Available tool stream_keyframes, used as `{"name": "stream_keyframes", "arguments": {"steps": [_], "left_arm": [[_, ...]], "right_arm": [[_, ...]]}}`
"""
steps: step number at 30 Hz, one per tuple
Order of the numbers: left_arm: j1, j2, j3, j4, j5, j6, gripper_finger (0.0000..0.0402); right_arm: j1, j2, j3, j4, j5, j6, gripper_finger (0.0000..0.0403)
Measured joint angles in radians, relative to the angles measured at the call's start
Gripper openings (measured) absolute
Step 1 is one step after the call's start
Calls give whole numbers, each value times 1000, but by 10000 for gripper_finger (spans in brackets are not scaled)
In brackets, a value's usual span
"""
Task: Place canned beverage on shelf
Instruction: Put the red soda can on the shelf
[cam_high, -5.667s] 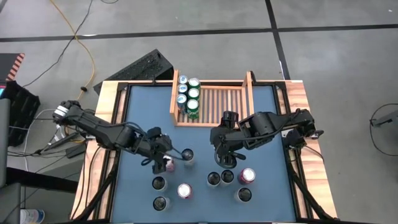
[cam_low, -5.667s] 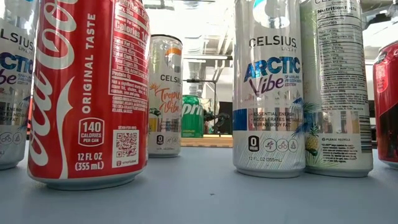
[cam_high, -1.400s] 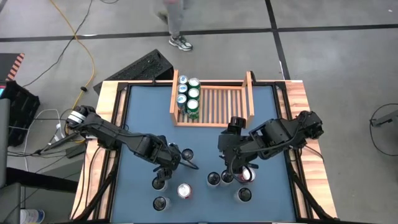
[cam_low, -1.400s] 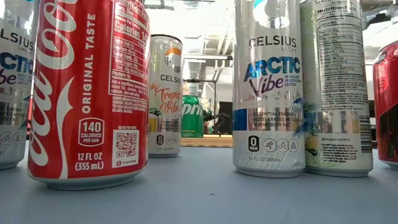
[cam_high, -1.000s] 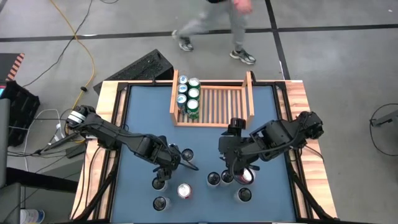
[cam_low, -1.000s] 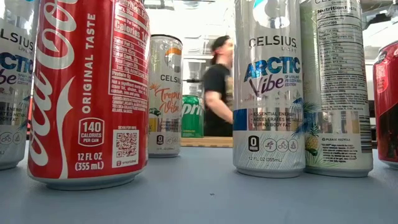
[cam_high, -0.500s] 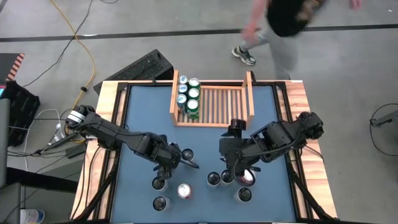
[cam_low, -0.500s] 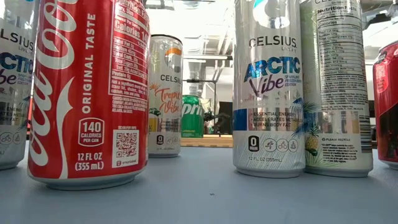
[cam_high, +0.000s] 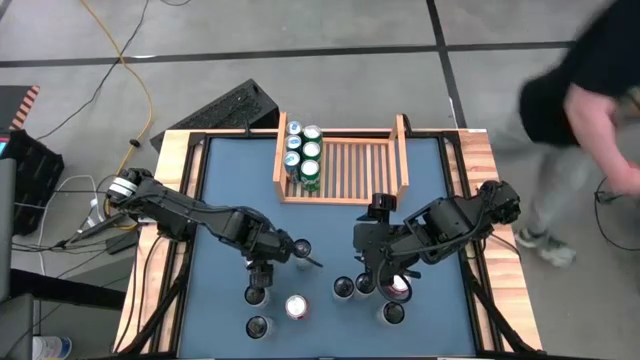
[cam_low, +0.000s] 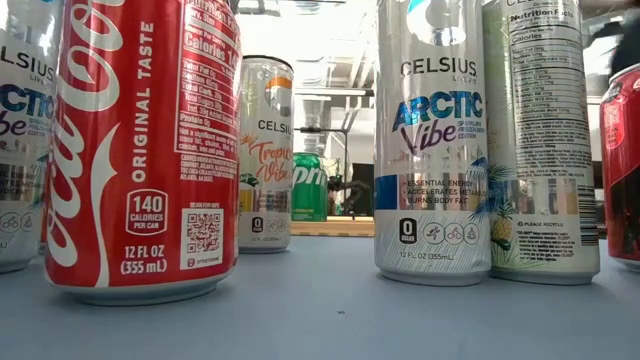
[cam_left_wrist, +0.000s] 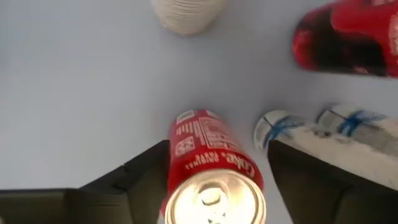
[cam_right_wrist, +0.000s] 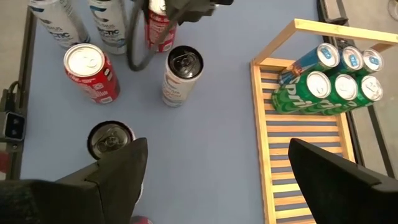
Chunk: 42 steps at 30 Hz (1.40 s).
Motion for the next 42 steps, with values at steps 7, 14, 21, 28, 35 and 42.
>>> {"name": "stream_keyframes", "arguments": {"steps": [7,14,21,28,35,42], "left_arm": [[-23,-4,108,-185,-127,113,312],[-109,-4,87,-180,-166,116,334],[-111,-4,87,-180,-189,158,348],[-132,-4,87,-174,-105,253,349],[-153,-4,72,-184,-118,291,349],[-148,-42,3,-102,-107,300,349]], "right_arm": [[-15,0,0,-1,11,5,376],[-34,0,0,0,11,8,376],[-55,0,0,0,11,8,376],[-62,0,0,0,10,6,376],[-81,0,0,0,9,5,376],[-88,0,0,1,8,6,376]]}}
